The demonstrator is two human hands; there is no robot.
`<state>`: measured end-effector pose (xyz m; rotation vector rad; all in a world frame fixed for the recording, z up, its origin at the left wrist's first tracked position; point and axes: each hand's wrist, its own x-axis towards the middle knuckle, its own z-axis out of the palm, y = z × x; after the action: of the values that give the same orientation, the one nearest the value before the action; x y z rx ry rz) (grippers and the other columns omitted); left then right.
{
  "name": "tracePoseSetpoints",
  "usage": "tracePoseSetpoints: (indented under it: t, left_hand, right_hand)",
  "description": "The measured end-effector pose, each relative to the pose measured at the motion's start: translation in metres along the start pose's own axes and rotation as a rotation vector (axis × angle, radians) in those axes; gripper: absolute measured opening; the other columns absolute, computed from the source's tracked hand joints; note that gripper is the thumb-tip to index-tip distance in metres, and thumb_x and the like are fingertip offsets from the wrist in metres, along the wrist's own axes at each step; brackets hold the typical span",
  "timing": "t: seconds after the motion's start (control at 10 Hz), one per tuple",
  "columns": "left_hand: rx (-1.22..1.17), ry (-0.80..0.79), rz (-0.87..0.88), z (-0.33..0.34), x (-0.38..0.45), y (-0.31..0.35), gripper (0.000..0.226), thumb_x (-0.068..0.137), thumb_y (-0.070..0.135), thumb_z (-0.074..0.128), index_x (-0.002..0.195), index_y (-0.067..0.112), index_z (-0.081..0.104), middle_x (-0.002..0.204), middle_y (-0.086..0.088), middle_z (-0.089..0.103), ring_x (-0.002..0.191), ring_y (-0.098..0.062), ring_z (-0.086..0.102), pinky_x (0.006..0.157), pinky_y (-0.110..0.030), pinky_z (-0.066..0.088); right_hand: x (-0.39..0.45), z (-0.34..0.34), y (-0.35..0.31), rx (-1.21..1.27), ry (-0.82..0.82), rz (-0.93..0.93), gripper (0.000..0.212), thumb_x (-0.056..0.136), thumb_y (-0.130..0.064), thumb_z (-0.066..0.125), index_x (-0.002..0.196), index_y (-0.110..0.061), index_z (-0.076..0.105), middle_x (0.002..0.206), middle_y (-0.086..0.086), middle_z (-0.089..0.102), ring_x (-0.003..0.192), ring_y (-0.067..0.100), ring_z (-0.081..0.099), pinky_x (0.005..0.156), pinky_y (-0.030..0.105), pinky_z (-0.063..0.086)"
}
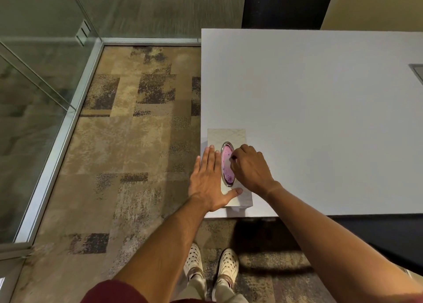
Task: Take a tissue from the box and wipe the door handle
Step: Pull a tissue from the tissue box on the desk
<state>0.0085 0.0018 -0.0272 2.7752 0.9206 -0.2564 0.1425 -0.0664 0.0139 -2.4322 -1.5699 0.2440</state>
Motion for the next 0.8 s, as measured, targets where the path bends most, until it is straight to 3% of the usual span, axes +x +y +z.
tracePoseSetpoints:
  t: [0.4, 0.5, 0.6, 0.7, 0.8]
  left_hand:
    - [0.068, -0.025, 0.001, -0.003, -0.001, 0.001, 0.129, 0.07, 0.098, 0.01, 0.152, 0.003, -0.02, 0.159, -0.019, -0.029, 0.147, -0.031, -0.03, 0.123, -0.05, -0.004]
    - [0.066, -0.035, 0.003, -0.004, -0.001, 0.001, 0.129, 0.07, 0.098, 0.011, 0.152, 0.003, -0.021, 0.158, -0.02, -0.03, 0.146, -0.031, -0.031, 0.123, -0.05, -0.004]
    - [0.065, -0.034, 0.004, -0.005, -0.003, 0.001, 0.128, 0.07, 0.097, 0.012, 0.152, 0.003, -0.02, 0.158, -0.019, -0.029, 0.146, -0.031, -0.03, 0.123, -0.05, -0.004]
    - [0.06, -0.033, 0.003, -0.006, -0.003, 0.001, 0.128, 0.071, 0.097, 0.012, 0.151, 0.002, -0.02, 0.158, -0.019, -0.028, 0.147, -0.031, -0.03, 0.123, -0.05, -0.003]
    - [0.065, -0.04, 0.001, -0.006, -0.003, 0.001, 0.129, 0.07, 0.097, 0.012, 0.151, 0.002, -0.02, 0.158, -0.019, -0.028, 0.147, -0.031, -0.029, 0.123, -0.05, -0.003]
  right_hand:
    - [0.004, -0.047, -0.008, 0.452, 0.186, 0.025, 0.013, 0.097, -0.018, 0.053, 0.095, -0.007, 0.061, 0.09, 0.006, 0.064, 0.078, 0.017, 0.058, 0.07, 0.023, 0.048]
    - [0.009, -0.06, -0.007, 0.543, 0.189, 0.043, 0.013, 0.098, -0.018, 0.052, 0.093, -0.009, 0.061, 0.085, 0.004, 0.064, 0.075, 0.016, 0.058, 0.066, 0.018, 0.044]
    - [0.008, -0.066, -0.004, 0.62, 0.158, 0.074, 0.012, 0.099, -0.019, 0.051, 0.094, -0.011, 0.059, 0.086, 0.005, 0.067, 0.079, 0.02, 0.064, 0.067, 0.023, 0.049]
    - [0.007, -0.07, -0.002, 0.679, 0.181, 0.099, 0.011, 0.098, -0.018, 0.051, 0.094, -0.011, 0.059, 0.087, 0.009, 0.069, 0.085, 0.026, 0.067, 0.076, 0.041, 0.056]
    - [0.007, -0.074, -0.003, 0.66, 0.19, 0.096, 0.013, 0.098, -0.019, 0.05, 0.095, -0.01, 0.058, 0.086, 0.011, 0.069, 0.082, 0.029, 0.068, 0.075, 0.049, 0.055]
